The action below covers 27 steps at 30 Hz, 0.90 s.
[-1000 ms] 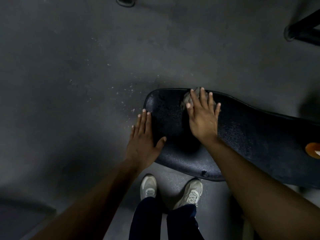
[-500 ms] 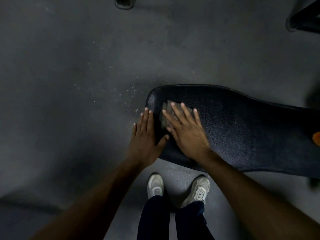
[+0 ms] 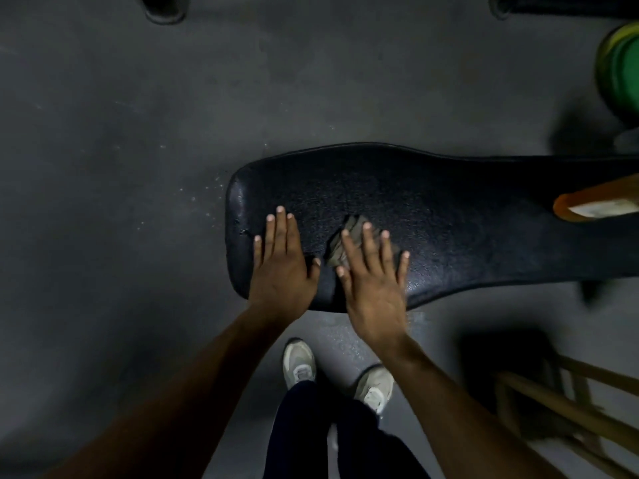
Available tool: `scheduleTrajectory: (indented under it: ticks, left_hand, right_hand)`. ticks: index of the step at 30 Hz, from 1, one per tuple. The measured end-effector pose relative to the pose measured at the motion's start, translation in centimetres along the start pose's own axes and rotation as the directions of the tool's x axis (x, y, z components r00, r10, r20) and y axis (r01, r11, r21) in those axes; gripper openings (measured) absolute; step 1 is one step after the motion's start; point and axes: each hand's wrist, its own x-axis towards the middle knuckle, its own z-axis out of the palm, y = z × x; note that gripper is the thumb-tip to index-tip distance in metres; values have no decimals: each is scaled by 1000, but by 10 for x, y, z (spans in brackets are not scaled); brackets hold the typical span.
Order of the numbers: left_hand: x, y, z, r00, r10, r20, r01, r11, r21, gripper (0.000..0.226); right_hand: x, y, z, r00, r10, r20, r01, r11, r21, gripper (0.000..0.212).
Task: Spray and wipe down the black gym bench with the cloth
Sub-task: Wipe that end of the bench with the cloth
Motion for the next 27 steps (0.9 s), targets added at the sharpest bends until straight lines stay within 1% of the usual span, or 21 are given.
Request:
scheduleTrajectory:
  ticks: [2, 4, 8, 12, 14, 16, 18, 21, 23, 27]
  left_hand:
    - [-1, 2, 2, 1000, -6, -8, 6, 1000, 25, 85]
    - [-1, 0, 3, 1000, -2, 8, 1, 997, 75, 85]
    - [4, 2, 6, 995, -57, 80, 44, 987, 152, 88]
    - [8, 10, 10, 983, -134, 124, 104, 970, 220, 92]
    - [10, 10, 12, 980, -155, 123, 121, 961, 249, 93]
    - [11, 11, 15, 983, -162, 88, 134, 956, 260, 93]
    - [11, 11, 19, 987, -154, 53, 135, 956, 259, 93]
    - [11, 11, 21, 987, -156, 33, 142, 953, 268, 93]
    - [11, 12, 21, 987, -157, 26, 144, 949, 279, 93]
    - [10, 14, 20, 988, -153, 19, 141, 946, 293, 94]
  right_hand:
    - [-23, 14, 5, 994, -103, 20, 104, 994, -32, 58]
    - [-42, 35, 9, 990, -140, 33, 141, 989, -49, 59]
    - [-55, 79, 5, 999, -37, 18, 38, 999, -11, 58]
    - [-35, 125, -14, 997, 74, -14, -73, 996, 42, 56]
    - [-20, 148, -24, 991, 128, -46, -126, 991, 43, 56]
    - [-7, 163, -31, 983, 171, -62, -167, 984, 66, 56]
    - [2, 165, -34, 975, 213, -68, -206, 974, 96, 56]
    - [0, 143, -28, 964, 258, -65, -247, 959, 136, 57]
    - [-11, 121, -20, 975, 210, -70, -201, 972, 121, 58]
    - [-44, 72, 4, 998, 11, -67, -6, 997, 80, 60]
